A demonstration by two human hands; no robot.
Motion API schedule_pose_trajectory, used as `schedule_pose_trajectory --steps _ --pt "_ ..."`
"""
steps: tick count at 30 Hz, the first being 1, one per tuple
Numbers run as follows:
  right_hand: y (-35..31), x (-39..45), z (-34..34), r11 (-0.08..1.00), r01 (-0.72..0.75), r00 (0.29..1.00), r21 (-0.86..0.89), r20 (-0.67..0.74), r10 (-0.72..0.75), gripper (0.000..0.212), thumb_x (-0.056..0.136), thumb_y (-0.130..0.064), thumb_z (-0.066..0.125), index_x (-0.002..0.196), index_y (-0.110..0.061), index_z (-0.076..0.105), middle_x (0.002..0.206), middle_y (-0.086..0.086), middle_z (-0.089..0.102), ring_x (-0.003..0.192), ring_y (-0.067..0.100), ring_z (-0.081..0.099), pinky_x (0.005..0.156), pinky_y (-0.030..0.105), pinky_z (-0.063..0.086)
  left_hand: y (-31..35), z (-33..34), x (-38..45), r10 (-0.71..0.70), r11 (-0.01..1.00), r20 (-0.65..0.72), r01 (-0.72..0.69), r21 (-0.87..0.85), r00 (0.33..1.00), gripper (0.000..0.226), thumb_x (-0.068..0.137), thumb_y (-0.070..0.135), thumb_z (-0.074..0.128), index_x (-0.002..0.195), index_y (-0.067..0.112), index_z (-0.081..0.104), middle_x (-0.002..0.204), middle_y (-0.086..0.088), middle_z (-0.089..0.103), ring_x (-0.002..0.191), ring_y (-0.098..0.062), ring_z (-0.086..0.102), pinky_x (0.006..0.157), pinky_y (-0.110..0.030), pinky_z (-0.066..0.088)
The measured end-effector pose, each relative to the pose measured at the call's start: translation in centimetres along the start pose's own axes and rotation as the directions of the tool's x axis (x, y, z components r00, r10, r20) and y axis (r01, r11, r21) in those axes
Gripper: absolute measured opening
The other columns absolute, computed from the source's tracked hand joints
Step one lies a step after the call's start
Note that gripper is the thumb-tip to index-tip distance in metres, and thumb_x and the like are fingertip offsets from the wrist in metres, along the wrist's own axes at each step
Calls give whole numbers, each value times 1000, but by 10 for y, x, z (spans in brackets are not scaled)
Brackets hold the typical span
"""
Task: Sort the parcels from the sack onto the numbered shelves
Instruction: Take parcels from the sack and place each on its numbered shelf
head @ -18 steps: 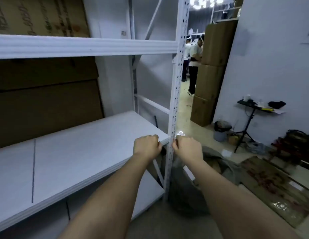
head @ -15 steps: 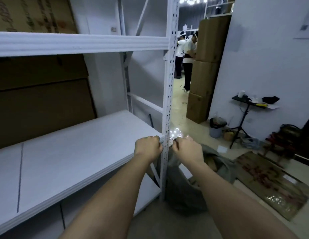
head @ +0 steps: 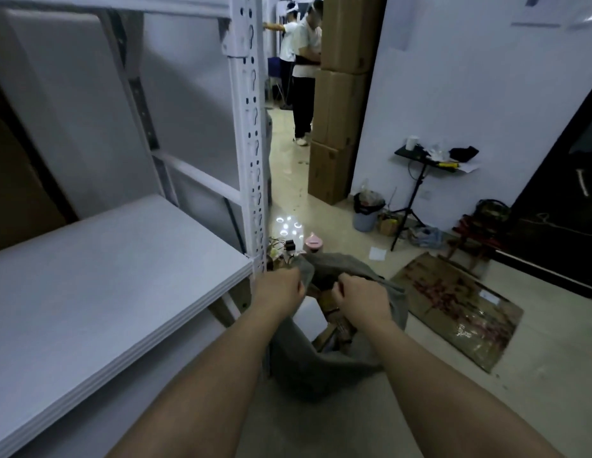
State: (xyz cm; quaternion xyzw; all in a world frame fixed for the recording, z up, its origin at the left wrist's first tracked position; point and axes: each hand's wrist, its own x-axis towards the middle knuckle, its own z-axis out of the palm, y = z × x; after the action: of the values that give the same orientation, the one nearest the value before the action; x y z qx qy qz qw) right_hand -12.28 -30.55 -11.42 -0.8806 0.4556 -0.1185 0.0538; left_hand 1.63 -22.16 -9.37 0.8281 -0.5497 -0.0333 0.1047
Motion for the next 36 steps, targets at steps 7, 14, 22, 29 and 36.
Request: schedule_pose_trajectory --steps 7,14,22,29,36 --pt "32 50 35 997 -68 986 -31 154 72 30 101 -36 37 75 -23 45 66 -5 51 59 14 51 49 26 30 -14 47 57 45 999 154 -43 -19 987 15 97 27 43 105 16 51 104 -6 58 87 -24 58 77 -37 50" --pt "67 99 69 996 -88 961 -5 263 86 29 99 -34 40 74 -22 45 66 -5 48 58 14 47 48 25 26 -8 83 109 11 999 266 -23 43 964 25 98 19 39 120 14 48 120 -8 56 102 -29 58 75 -35 41" --pt "123 175 120 1000 3 883 -4 470 -1 23 97 -31 41 79 -19 48 75 -1 52 67 19 48 49 27 26 13 134 181 -146 989 294 141 37 945 27 96 18 40 122 16 47 121 -8 55 103 -27 55 71 -32 36" --pt "164 235 158 992 126 790 -26 607 -85 24 98 -33 40 99 -19 60 99 3 63 97 23 59 76 27 38 30 183 222 -331 938 415 342 49 848 37 98 17 41 135 12 43 134 -12 49 119 -29 49 95 -36 40" --pt "164 254 220 996 86 541 11 839 -56 34 99 -35 40 126 -16 51 125 4 58 111 23 57 79 28 39 11 231 230 -373 897 600 441 37 708 57 94 35 45 145 15 31 149 -9 36 132 -26 38 105 -35 33"
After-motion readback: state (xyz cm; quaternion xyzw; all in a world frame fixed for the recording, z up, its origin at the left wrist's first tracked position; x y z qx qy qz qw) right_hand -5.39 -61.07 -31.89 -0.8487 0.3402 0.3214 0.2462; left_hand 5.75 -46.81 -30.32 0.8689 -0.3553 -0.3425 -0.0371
